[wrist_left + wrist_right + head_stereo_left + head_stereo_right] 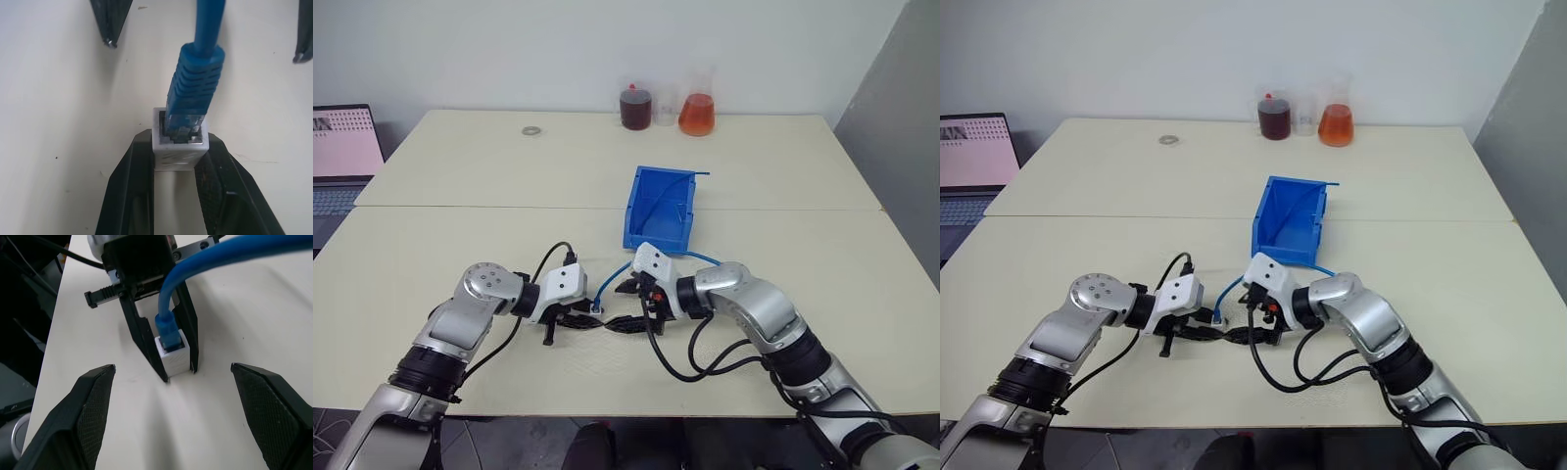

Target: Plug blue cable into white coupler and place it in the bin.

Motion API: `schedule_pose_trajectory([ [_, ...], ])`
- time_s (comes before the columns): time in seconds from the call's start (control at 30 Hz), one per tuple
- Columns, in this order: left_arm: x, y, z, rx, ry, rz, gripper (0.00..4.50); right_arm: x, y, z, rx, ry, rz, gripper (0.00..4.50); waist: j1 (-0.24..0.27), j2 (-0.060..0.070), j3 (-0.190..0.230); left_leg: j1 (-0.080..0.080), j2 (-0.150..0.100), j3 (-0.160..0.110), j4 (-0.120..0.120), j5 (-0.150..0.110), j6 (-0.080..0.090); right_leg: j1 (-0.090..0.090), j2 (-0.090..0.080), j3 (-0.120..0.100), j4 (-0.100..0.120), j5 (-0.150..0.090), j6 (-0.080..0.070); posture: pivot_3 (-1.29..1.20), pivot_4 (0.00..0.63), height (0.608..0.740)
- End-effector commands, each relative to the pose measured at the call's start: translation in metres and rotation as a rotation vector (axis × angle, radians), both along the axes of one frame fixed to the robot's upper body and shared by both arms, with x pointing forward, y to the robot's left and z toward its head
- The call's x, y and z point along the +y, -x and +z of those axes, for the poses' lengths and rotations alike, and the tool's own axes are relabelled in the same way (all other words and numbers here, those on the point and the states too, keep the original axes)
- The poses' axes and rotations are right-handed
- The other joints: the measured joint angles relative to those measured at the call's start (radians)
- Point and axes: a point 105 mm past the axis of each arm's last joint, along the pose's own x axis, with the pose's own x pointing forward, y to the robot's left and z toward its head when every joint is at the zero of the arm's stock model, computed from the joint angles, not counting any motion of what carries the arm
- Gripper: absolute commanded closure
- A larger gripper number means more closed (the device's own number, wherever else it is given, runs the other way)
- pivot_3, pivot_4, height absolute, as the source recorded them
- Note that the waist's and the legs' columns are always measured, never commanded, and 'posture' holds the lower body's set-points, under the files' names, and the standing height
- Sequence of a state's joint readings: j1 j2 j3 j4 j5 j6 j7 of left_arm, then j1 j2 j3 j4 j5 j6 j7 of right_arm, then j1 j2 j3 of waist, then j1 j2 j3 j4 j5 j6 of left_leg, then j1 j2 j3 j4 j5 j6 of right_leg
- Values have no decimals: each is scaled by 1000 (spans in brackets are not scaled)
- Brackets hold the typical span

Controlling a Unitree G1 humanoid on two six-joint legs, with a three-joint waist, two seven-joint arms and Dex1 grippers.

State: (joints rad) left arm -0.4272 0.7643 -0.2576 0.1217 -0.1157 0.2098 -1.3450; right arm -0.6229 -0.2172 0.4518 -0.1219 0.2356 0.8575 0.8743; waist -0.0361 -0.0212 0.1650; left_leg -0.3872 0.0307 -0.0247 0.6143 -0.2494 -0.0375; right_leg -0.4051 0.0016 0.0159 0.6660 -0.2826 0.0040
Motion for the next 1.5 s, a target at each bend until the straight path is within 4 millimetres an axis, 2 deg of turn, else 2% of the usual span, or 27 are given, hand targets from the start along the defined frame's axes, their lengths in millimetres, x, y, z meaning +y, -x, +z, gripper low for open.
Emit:
schedule_pose_trajectory([
  [0.03, 7, 5, -12, 44, -61, -2, 3703, 11, -4, 12, -41, -39, -15, 583, 0, 0, 0, 0, 0, 0, 0, 0, 0, 0, 0, 0, 0, 0, 0, 0, 150, 740],
  [0.43, 7, 5, -13, 41, -65, -4, 3703, 17, -1, 11, -17, -46, 17, 583, 1, 0, 0, -1, 0, 0, 3, 0, 0, 0, 0, -1, 2, 0, 0, 0, 150, 740],
  [0.47, 8, 5, -13, 41, -65, -4, 3703, 17, -2, 11, -20, -46, 16, 879, 1, 0, 0, -2, 0, 0, 5, 0, 0, 0, 0, -1, 3, 0, 0, 0, 150, 740],
  [0.57, 8, 5, -13, 41, -66, -5, 3703, 18, -3, 12, -24, -48, 13, 1314, 1, 0, 0, -3, 0, -1, 13, -1, 1, -1, 0, -1, 11, 0, -1, 0, 150, 740],
  [0.83, 7, 6, -14, 41, -67, -6, 3703, 21, -2, 10, -28, -51, 21, 2928, 1, 0, 0, -3, 0, 0, 15, -1, 1, -1, 2, -2, 14, 0, -1, 0, 150, 740],
  [0.97, 8, 6, -15, 42, -68, -5, 3703, 21, -1, 10, -29, -48, 29, 3943, 1, 0, 0, -3, 0, 0, 15, -1, 1, -1, 2, -1, 14, 0, -1, 0, 150, 740],
  [1.03, 8, 6, -15, 42, -68, -4, 3703, 21, 0, 9, -29, -48, 31, 4261, 2, 0, 0, -3, 0, 0, 16, -1, 1, -1, 1, -1, 14, 0, -1, 0, 150, 740],
  [1.37, 9, 4, -19, 48, -78, -5, 3703, 33, 17, 5, -10, 12, 127, 4257, 1, 0, 0, -3, 0, 0, 16, -1, 1, -1, 1, -1, 15, 0, -1, 0, 150, 740],
  [1.5, 8, 0, -20, 47, -79, 12, 3703, 39, 25, 2, -64, 77, 195, 4257, 1, 0, 0, -2, 0, 0, 16, -1, 1, -1, 2, -1, 15, 0, -1, 0, 150, 740],
])
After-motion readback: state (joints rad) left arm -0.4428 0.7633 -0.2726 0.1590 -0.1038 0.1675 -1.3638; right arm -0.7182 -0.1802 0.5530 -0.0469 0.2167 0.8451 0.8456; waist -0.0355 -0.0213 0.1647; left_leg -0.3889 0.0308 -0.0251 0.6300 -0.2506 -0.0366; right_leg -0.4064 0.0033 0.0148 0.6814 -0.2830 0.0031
